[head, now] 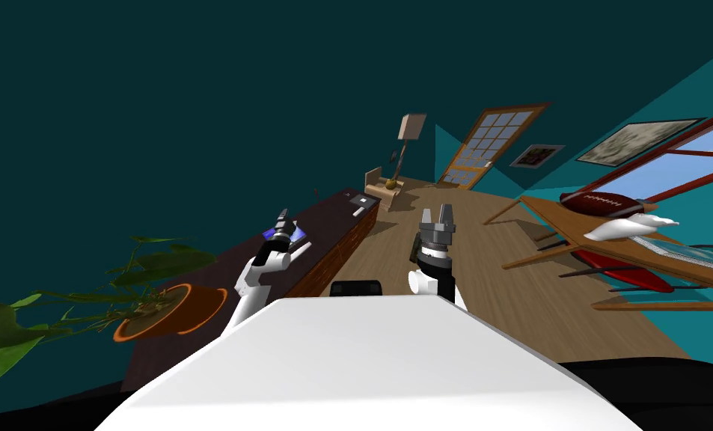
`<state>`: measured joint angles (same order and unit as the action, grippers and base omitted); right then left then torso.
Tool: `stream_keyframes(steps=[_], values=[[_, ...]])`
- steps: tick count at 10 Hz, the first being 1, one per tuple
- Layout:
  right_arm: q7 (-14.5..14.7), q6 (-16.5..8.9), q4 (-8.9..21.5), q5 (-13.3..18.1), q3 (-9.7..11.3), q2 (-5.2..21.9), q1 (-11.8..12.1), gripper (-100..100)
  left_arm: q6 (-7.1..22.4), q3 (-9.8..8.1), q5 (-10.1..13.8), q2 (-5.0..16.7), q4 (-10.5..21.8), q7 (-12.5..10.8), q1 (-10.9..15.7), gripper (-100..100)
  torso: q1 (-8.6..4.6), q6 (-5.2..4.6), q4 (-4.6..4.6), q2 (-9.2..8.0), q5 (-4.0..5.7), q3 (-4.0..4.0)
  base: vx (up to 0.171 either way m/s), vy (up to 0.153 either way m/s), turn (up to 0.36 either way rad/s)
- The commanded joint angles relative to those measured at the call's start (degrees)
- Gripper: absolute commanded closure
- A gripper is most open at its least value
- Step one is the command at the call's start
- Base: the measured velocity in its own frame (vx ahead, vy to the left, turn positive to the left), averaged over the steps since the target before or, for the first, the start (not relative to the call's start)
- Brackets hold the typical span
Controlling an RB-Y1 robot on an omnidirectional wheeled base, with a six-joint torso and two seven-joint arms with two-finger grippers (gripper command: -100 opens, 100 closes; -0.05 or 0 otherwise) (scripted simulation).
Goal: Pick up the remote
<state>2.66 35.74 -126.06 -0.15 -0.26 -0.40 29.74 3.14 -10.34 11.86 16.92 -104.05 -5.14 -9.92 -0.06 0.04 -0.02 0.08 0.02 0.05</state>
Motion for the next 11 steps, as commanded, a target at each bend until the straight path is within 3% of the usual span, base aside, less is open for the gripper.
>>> stream_keyframes(steps=[1,3,4,7,8,9,10,11], values=[[0.0,0.0,0.0,0.0,0.0,0.0,0.0,0,2.9,-1.20,1.0,1.5,2.9,-1.2,1.8,-100,0.00,0.00,0.00,0.00,0.00,0.00,0.028,-0.021,-0.132],[0.0,0.0,0.0,0.0,0.0,0.0,0.0,0,4.2,-1.20,1.0,1.5,4.9,-1.2,1.8,-100,0.00,0.00,0.00,0.00,0.00,0.00,0.018,-0.011,-0.032],[0.0,0.0,0.0,0.0,0.0,0.0,0.0,0,6.9,-2.24,1.7,2.5,7.3,-2.2,3.1,-100,0.02,0.01,0.01,-0.05,0.00,-0.03,0.017,-0.015,-0.163],[0.0,0.0,0.0,0.0,0.0,0.0,0.0,0,10.7,-3.29,2.5,3.5,12.0,-3.1,4.3,-100,-0.01,-0.01,0.00,0.00,0.00,0.00,0.026,-0.015,-0.088],[0.0,0.0,0.0,0.0,0.0,0.0,0.0,0,12.2,-4.36,3.3,4.3,14.0,-4.1,5.4,-100,0.00,0.01,0.00,-0.01,0.00,-0.01,0.024,-0.015,-0.149],[0.0,0.0,0.0,0.0,0.0,0.0,0.0,0,14.0,-4.36,3.3,4.3,15.4,-4.1,5.4,-100,-0.01,-0.02,0.01,-0.01,0.01,-0.01,0.022,-0.008,-0.068],[0.0,0.0,0.0,0.0,0.0,0.0,0.0,0,14.0,-4.36,3.3,4.3,15.7,-4.1,5.4,-100,0.01,0.01,0.00,-0.02,0.00,-0.01,0.011,-0.004,0.012],[0.0,0.0,0.0,0.0,0.0,0.0,0.0,0,16.7,-5.43,4.1,5.2,18.3,-5.0,6.5,-100,0.03,0.02,0.01,-0.06,-0.01,-0.03,0.016,-0.013,-0.163]])
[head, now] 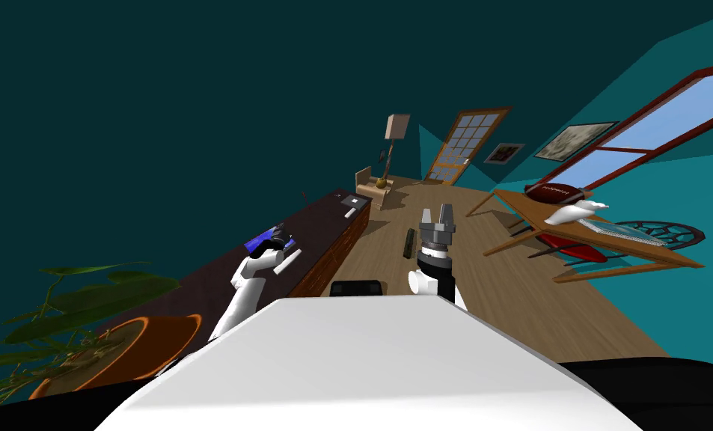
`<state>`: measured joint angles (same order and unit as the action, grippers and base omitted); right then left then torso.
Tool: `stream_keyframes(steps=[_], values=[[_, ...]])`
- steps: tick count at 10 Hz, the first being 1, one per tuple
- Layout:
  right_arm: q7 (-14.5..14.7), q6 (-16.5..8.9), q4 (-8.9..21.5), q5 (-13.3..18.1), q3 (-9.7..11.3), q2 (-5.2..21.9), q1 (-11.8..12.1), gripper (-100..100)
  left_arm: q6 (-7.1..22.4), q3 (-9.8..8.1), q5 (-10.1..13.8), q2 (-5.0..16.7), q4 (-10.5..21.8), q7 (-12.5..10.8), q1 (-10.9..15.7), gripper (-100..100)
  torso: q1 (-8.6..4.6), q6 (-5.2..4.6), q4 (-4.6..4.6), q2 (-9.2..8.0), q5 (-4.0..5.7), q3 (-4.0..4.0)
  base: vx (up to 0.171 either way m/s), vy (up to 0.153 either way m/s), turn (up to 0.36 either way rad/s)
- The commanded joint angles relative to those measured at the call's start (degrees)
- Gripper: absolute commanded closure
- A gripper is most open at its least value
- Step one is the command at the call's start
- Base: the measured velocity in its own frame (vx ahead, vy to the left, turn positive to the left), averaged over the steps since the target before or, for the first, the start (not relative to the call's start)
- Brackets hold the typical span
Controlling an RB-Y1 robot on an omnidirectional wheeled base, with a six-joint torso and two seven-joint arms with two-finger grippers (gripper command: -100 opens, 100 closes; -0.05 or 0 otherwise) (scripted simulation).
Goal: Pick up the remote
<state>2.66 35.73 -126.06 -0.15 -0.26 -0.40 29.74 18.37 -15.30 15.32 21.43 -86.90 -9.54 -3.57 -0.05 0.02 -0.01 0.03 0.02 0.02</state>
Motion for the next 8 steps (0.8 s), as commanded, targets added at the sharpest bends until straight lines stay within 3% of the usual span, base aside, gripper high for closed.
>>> stream_keyframes(steps=[1,2,3,4,7,8], values=[[0.0,0.0,0.0,0.0,0.0,0.0,0.0,0,1.9,-0.48,0.7,0.7,2.2,-0.6,0.2,-100,0.00,0.00,0.00,0.00,0.00,0.00,0.018,-0.004,-0.073],[0.0,0.0,0.0,0.0,0.0,0.0,0.0,0,1.9,-0.48,0.7,0.7,2.2,-0.6,0.2,-100,0.02,0.05,0.00,-0.01,0.00,0.00,0.011,-0.001,0.028],[0.0,0.0,0.0,0.0,0.0,0.0,0.0,0,4.9,-1.56,1.5,1.4,4.4,-1.5,1.2,-100,0.04,0.05,0.00,-0.03,-0.01,-0.02,0.023,-0.007,-0.145],[0.0,0.0,0.0,0.0,0.0,0.0,0.0,0,5.1,-1.56,1.5,1.4,5.9,-1.5,1.2,-100,0.02,0.00,0.00,0.01,0.00,0.01,0.027,-0.001,-0.082],[0.0,0.0,0.0,0.0,0.0,0.0,0.0,0,9.9,-3.74,3.1,2.8,11.4,-3.2,3.1,-100,0.04,0.05,-0.01,0.03,-0.01,0.02,0.028,-0.001,-0.110],[0.0,0.0,0.0,0.0,0.0,0.0,0.0,0,11.3,-3.74,3.1,2.8,12.8,-3.2,3.1,-100,0.03,0.02,-0.01,0.03,-0.01,0.02,0.022,0.001,-0.070]])
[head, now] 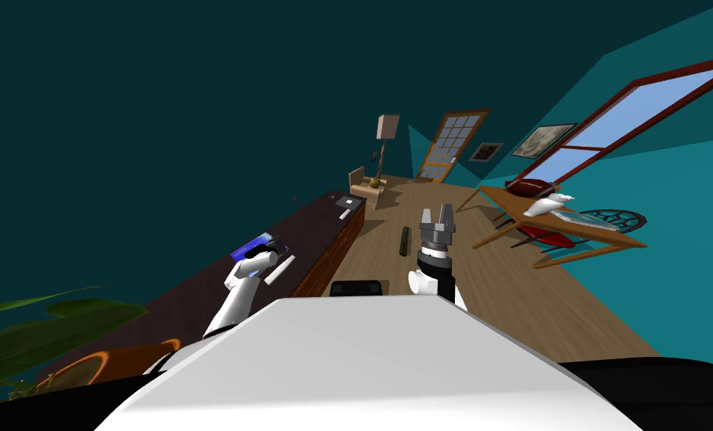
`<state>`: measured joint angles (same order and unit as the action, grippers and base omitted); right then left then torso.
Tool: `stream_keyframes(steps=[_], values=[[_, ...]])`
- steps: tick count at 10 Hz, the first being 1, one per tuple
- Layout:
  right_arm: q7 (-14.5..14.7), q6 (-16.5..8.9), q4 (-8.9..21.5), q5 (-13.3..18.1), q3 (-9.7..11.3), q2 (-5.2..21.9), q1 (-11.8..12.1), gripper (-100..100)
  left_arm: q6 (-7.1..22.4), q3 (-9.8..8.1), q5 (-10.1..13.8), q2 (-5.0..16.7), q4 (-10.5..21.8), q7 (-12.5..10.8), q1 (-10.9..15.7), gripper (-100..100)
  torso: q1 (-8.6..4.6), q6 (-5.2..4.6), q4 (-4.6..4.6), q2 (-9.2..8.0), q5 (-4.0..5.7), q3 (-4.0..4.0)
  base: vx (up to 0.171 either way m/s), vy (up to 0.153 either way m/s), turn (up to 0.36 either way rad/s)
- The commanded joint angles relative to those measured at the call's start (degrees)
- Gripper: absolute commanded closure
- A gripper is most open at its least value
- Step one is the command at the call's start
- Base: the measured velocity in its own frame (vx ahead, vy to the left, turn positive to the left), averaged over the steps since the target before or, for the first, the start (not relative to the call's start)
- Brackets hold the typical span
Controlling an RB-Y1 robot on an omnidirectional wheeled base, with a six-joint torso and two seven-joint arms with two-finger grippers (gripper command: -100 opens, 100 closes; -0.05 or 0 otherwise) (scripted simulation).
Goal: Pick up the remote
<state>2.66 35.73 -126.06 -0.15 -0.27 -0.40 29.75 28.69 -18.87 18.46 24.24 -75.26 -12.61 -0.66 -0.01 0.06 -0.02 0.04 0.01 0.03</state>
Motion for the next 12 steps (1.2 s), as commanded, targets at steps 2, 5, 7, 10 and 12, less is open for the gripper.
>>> stream_keyframes(steps=[2,5,7,10,12], values=[[0.0,0.0,0.0,0.0,0.0,0.0,0.0,0,3.7,-1.27,0.8,0.6,3.7,-1.0,1.1,-100,0.00,0.01,0.01,-0.05,0.00,-0.03,0.013,0.003,-0.055],[0.0,0.0,0.0,0.0,0.0,0.0,0.0,0,6.8,-2.38,1.6,1.3,8.5,-1.7,1.9,-100,0.04,-0.01,0.00,0.00,0.00,0.00,0.025,0.012,-0.090],[0.0,0.0,0.0,0.0,0.0,0.0,0.0,0,9.6,-3.48,2.4,1.9,10.4,-2.4,2.7,-100,0.02,0.02,0.01,-0.05,-0.01,-0.03,0.013,0.009,-0.069],[0.0,0.0,0.0,0.0,0.0,0.0,0.0,0,12.2,-4.59,3.2,2.5,15.9,-3.1,3.4,-100,0.07,-0.01,0.01,-0.01,-0.01,-0.01,0.022,0.020,-0.080],[0.0,0.0,0.0,0.0,0.0,0.0,0.0,0,14.7,-5.68,3.9,3.1,19.2,-3.8,4.0,-100,0.09,0.00,0.00,0.00,-0.02,0.00,0.020,0.026,-0.082]])
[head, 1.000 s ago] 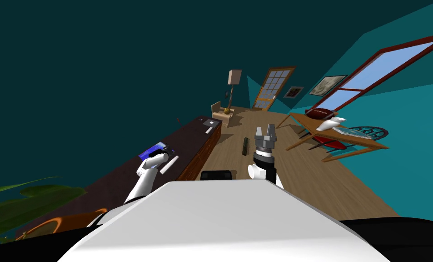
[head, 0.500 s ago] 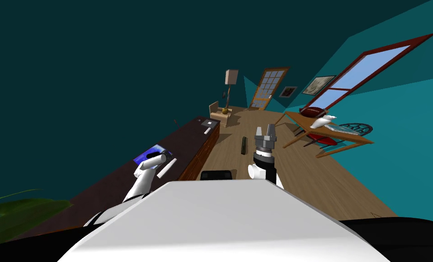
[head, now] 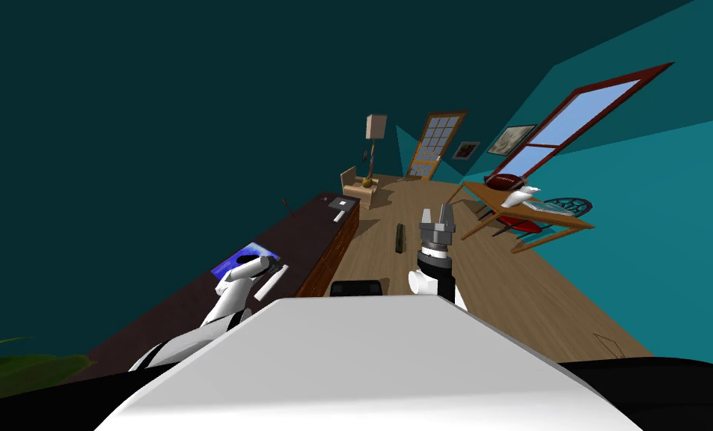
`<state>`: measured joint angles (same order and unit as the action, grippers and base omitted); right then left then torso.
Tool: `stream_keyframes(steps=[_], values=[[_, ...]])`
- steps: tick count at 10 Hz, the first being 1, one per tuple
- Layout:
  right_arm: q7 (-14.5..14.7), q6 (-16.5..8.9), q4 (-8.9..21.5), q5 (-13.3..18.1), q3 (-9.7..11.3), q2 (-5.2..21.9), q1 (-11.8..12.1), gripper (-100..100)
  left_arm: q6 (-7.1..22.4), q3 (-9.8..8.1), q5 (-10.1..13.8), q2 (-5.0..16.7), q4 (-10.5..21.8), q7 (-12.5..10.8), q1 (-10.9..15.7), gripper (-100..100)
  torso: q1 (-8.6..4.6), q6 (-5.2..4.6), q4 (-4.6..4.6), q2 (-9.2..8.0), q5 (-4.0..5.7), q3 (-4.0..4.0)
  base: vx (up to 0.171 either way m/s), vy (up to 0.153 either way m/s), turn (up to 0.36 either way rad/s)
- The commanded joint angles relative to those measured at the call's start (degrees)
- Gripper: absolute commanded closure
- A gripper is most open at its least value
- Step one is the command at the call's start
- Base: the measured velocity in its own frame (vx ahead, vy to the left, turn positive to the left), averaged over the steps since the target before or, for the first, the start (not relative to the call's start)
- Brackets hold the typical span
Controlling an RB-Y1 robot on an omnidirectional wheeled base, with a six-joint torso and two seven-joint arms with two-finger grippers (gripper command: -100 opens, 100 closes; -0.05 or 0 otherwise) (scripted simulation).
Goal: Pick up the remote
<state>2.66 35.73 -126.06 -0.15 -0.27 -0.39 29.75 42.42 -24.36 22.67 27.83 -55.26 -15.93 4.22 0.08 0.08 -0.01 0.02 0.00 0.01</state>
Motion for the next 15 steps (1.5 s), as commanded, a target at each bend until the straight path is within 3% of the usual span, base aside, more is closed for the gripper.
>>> stream_keyframes(steps=[1,2,3,6,11,15], values=[[0.0,0.0,0.0,0.0,0.0,0.0,0.0,0,2.9,-1.28,0.5,0.2,2.5,-1.0,-0.3,-100,0.00,0.00,0.00,0.00,0.00,0.00,0.017,0.034,-0.111],[0.0,0.0,0.0,0.0,0.0,0.0,0.0,0,3.3,-1.28,0.5,0.2,2.5,-1.0,-0.3,-100,0.02,-0.03,0.00,0.00,-0.01,0.00,0.013,0.028,-0.065],[0.0,0.0,0.0,0.0,0.0,0.0,0.0,0,5.5,-2.33,1.2,0.8,5.0,-1.6,0.2,-100,0.00,0.01,0.00,-0.02,0.00,-0.01,0.011,0.024,-0.087],[0.0,0.0,0.0,0.0,0.0,0.0,0.0,0,7.6,-3.34,1.9,1.6,8.5,-2.0,0.7,-100,-0.03,-0.03,0.01,-0.02,0.00,-0.01,0.011,0.022,-0.070],[0.0,0.0,0.0,0.0,0.0,0.0,0.0,0,14.0,-6.74,4.2,4.6,18.2,-3.5,1.8,-100,0.02,-0.01,0.01,-0.02,0.00,-0.01,0.010,0.036,-0.087],[0.0,0.0,0.0,0.0,0.0,0.0,0.0,0,16.0,-7.91,5.0,5.8,21.5,-3.9,2.1,-100,0.04,0.00,0.02,-0.06,-0.01,-0.03,0.003,0.038,-0.038]])
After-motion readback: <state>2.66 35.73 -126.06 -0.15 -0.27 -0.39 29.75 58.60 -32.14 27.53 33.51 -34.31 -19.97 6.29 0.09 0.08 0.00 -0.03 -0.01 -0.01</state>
